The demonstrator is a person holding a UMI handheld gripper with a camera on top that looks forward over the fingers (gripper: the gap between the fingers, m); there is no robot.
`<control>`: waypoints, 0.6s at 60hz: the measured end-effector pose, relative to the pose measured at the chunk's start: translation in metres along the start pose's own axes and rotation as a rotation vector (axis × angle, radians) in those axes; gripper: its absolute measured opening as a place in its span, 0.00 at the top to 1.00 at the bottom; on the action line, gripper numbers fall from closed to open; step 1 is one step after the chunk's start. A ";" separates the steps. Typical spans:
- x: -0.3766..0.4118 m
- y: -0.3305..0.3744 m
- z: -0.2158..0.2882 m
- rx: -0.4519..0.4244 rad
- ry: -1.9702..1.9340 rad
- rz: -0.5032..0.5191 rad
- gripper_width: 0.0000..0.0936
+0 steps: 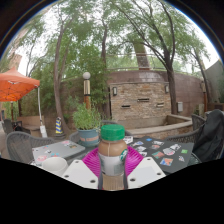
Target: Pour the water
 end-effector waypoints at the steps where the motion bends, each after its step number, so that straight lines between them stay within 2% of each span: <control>1: 0.001 -0.002 -0.003 0.003 0.000 0.002 0.70; 3: -0.022 0.011 0.004 0.011 0.000 0.020 0.70; 14: -0.021 -0.001 -0.026 0.066 0.073 0.039 0.70; 16: -0.021 0.002 -0.026 0.034 0.080 0.041 0.69; 31: -0.027 0.010 -0.023 0.040 0.058 0.033 0.69; 36: -0.022 0.001 -0.023 0.058 0.073 0.036 0.56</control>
Point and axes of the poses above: the point between the fingertips, and its own axes, seen from behind it with the camera up: x to the left, z up, y backward, against the way the camera looks, the point moved 6 cm from there along y, backward, against the way the camera looks, and after that the axes turned 5 degrees about y, right-handed, at the moved point
